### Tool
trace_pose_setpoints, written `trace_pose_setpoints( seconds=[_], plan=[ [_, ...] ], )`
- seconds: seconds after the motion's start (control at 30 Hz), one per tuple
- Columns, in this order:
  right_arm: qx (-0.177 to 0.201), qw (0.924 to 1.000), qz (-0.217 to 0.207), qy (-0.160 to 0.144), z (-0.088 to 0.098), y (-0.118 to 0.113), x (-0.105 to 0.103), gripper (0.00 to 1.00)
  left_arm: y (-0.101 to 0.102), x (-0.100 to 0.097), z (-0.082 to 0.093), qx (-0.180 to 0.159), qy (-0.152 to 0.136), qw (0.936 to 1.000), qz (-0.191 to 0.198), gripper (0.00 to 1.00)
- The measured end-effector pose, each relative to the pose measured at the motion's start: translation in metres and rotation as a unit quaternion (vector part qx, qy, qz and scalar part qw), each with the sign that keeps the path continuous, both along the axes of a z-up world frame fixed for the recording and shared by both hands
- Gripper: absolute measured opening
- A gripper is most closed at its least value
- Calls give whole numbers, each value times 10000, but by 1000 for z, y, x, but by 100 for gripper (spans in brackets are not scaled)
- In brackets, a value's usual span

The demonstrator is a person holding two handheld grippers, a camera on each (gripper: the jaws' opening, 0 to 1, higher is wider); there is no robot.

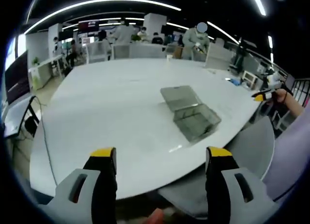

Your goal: Insert the divider into the dual guide fixture by aligning both edges with the guide slots and pushing it downward to the bottom, including one-sided entry, uneven engagement, binding, and posture correction.

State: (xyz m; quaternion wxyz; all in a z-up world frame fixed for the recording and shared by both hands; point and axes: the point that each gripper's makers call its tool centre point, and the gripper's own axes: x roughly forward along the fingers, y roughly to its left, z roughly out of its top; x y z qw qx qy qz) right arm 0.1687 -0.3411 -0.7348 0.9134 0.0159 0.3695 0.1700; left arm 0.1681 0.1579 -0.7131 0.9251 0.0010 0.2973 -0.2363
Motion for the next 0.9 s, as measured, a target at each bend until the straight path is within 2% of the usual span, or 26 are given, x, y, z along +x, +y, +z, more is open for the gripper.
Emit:
trace_pose_setpoints(
  seconds=[0.47, 0.9],
  plan=[
    [11, 10000, -42, 20, 1, 3, -2, 71, -2, 3, 3, -131, -66, 9999, 44, 71],
    [39, 9999, -100, -4, 3, -2, 4, 69, -3, 9, 5, -280, -129, 9995, 109, 69]
  ],
)
